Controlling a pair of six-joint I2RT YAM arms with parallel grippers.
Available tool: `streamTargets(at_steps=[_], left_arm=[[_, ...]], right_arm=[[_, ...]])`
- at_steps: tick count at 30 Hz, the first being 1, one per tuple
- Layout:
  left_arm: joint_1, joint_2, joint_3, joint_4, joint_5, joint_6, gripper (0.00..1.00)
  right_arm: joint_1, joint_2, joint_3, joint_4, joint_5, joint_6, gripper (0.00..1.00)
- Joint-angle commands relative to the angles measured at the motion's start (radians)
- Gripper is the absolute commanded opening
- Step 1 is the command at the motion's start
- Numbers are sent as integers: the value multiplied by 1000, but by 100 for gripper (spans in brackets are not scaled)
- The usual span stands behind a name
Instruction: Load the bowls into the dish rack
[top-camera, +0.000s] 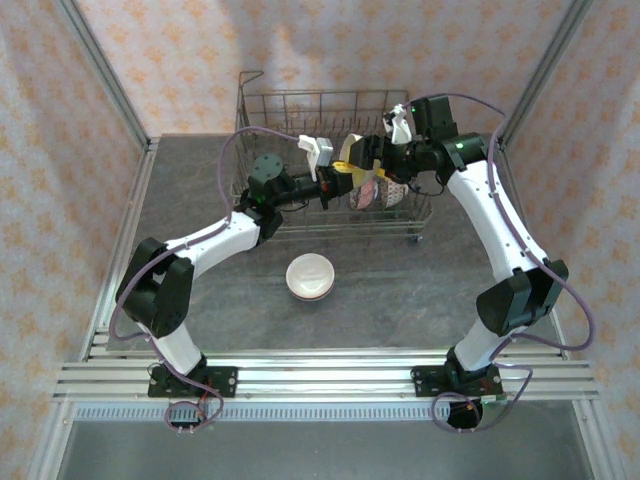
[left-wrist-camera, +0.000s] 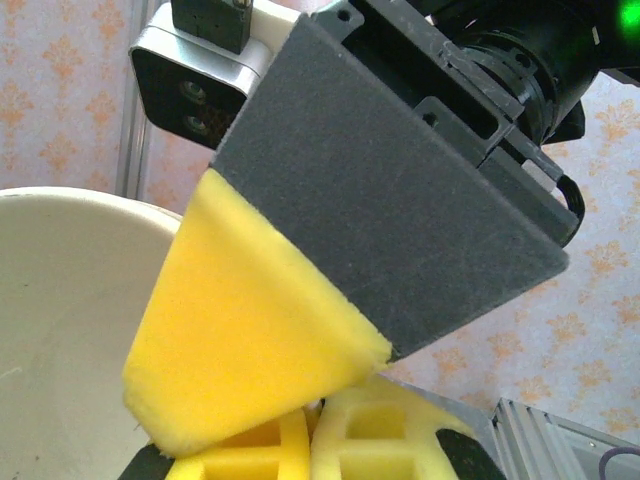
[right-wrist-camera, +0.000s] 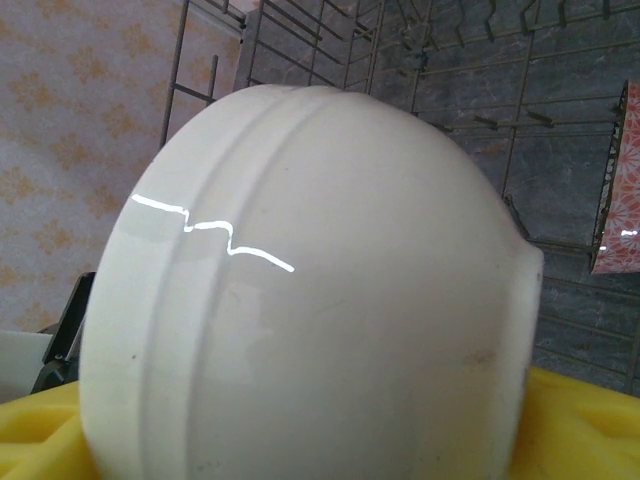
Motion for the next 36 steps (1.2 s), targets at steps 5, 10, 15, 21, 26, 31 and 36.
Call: streamTargets(at_steps=[5,10,15,21,26,31,36], left_arm=[[0,9,38,100,28,7,0],[0,11,38,77,22,21,0],[0,2,35,34,-7,61,4],[0,-16,28,-18,-58,115,31],[1,-38,4,-36,-94,148,50],[4,-85,-42,-70,-142,185,61],[12,-169,-98,-216,-321,208,84]], right_arm=[[11,-3,38,-29,15,-6,68],[10,-1,39,-27,31,-3,59],[10,0,43,-33,65,-8,54],[16,18,66,-51,119,-21,49],[35,76,135,-110,183,-48,49],[45,138,200,-150,267,-52,48],[70,210,276,-193,379,-57,48]])
